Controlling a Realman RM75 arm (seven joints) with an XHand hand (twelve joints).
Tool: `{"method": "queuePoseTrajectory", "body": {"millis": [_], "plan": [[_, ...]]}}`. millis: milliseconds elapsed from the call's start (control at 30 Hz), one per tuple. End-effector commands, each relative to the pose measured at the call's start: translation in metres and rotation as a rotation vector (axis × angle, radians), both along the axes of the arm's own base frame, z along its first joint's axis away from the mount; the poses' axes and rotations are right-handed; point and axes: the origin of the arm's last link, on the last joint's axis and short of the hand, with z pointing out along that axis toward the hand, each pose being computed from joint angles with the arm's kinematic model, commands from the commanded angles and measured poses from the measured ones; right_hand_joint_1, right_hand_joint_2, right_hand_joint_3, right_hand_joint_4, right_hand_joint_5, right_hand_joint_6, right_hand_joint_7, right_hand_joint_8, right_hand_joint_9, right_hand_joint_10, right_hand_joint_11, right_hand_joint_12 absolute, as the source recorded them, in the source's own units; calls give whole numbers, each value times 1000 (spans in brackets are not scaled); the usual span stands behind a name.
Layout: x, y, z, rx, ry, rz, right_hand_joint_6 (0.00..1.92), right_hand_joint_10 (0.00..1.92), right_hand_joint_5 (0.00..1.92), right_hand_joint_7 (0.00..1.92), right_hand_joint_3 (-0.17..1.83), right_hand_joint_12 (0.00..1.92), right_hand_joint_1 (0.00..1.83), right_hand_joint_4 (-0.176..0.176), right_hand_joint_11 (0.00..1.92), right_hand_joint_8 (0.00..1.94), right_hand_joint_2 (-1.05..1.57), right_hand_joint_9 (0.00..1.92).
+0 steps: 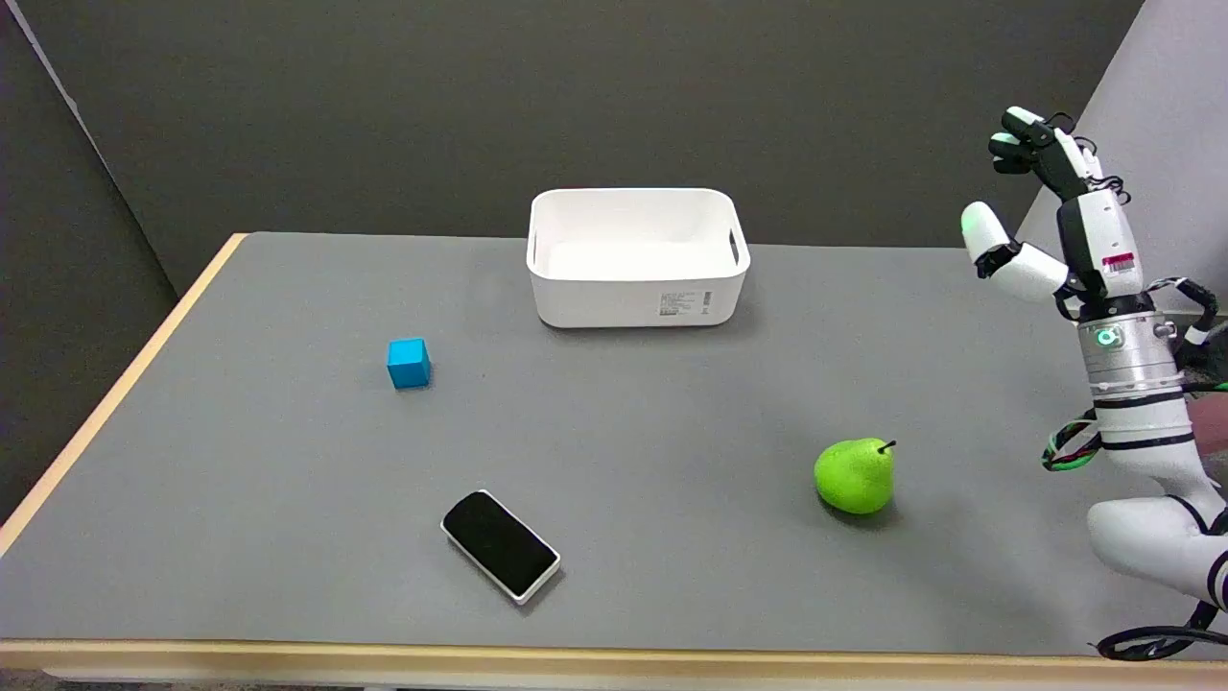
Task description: Pick up the blackboard eraser.
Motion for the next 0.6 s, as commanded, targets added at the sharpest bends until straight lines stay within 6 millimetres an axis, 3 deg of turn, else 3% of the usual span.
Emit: {"method": "queuePoseTrajectory", "body": {"millis": [33, 233, 467, 600], "plan": [[3, -18, -5, 69, 88, -113, 401, 928, 210, 414, 856, 1196, 520, 10, 32, 447, 752, 335], [6, -28, -34, 293, 85, -160, 405, 931, 213, 417, 859, 1197, 523, 12, 34, 449, 748, 338], [10, -22, -98, 662, 40, -156, 412, 940, 220, 421, 860, 1206, 530, 7, 39, 453, 738, 342], [14, -22, -135, 773, 19, -132, 416, 945, 224, 422, 856, 1213, 528, 5, 40, 458, 736, 341]]}}
